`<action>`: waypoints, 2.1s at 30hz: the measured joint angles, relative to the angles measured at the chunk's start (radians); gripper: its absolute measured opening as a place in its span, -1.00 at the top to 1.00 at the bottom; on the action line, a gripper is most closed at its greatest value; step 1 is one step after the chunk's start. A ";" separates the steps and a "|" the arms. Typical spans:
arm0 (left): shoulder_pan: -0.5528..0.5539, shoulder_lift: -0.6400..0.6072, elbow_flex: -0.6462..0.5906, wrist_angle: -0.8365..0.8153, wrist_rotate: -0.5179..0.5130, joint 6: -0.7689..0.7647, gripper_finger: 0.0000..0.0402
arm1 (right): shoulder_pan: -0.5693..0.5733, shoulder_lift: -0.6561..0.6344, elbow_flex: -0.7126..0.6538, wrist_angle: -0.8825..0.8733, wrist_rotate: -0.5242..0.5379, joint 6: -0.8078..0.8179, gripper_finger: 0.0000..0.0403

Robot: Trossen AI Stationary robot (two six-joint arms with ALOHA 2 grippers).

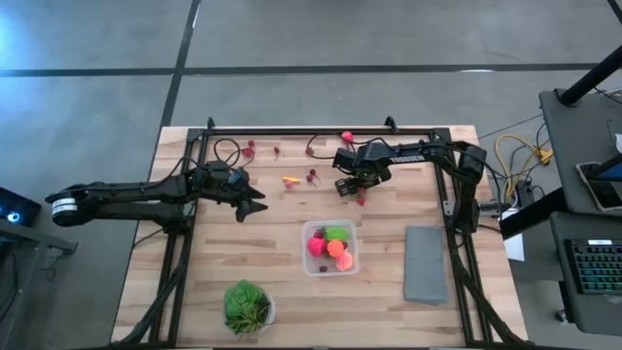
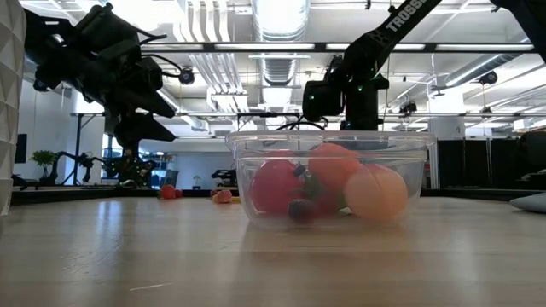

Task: Pick and placing Produce into tupperware
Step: Put the red strawberry into the transparent bin

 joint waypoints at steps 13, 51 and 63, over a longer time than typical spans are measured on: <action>0.000 0.000 0.000 0.000 0.000 0.001 -0.22 | 0.000 -0.027 0.004 0.000 0.005 0.000 0.31; 0.000 0.000 0.000 -0.001 0.000 0.006 -0.22 | 0.326 -0.100 0.393 -0.238 -0.116 -0.036 0.40; 0.000 0.000 0.000 -0.001 0.004 -0.001 -0.22 | 0.566 -0.037 0.425 -0.205 -0.097 0.243 0.24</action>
